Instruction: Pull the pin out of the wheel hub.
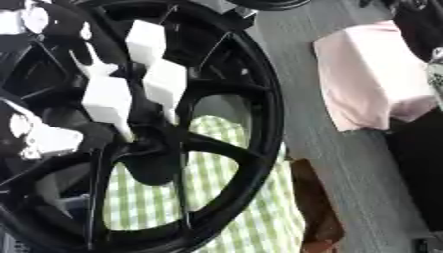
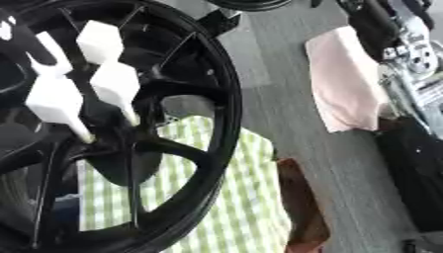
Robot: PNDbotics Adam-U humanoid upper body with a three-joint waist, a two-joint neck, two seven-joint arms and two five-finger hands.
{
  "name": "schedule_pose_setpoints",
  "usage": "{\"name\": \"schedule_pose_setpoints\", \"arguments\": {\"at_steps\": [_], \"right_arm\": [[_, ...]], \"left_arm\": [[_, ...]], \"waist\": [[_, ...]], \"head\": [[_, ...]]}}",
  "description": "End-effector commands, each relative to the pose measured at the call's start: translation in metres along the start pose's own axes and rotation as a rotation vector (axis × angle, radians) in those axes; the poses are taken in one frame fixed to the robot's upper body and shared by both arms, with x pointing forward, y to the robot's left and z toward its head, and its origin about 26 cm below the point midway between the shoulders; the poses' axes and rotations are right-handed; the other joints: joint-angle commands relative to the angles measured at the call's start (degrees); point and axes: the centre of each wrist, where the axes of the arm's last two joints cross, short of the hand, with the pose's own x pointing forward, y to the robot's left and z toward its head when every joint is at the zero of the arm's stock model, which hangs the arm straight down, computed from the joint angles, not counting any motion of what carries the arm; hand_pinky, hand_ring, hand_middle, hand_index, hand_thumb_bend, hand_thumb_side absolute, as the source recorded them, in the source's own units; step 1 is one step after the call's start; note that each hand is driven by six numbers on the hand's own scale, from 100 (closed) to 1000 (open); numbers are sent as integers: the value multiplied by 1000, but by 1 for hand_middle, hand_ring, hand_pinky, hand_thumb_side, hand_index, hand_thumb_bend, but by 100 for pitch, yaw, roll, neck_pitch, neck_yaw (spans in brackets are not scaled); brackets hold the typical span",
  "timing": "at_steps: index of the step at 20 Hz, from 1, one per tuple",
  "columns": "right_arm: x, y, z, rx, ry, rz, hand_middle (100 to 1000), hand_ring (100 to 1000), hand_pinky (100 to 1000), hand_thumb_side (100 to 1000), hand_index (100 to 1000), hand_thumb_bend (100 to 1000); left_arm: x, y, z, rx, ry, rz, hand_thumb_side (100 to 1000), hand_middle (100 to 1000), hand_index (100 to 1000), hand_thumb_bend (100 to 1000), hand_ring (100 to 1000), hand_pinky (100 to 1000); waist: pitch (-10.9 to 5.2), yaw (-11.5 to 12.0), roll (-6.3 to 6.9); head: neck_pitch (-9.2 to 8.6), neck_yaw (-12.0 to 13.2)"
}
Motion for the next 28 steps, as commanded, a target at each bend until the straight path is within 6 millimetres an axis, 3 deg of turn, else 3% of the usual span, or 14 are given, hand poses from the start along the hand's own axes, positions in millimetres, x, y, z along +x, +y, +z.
{"name": "schedule_pose_setpoints", "arguments": {"at_steps": [1, 28], "right_arm": [[9, -3, -4, 9, -27, 26, 389, 939, 939, 713, 627, 100], [10, -2, -7, 14, -40, 25, 389, 940, 941, 715, 627, 100]], "left_arm": [[0, 4, 2, -73, 78, 57, 431, 764, 846, 411, 775, 850], [-18, 3, -8, -25, 107, 51, 414, 776, 849, 416, 789, 860]], "waist": [[-79, -13, -16], [79, -61, -29]], "head": [[-64, 15], [-158, 65]]}}
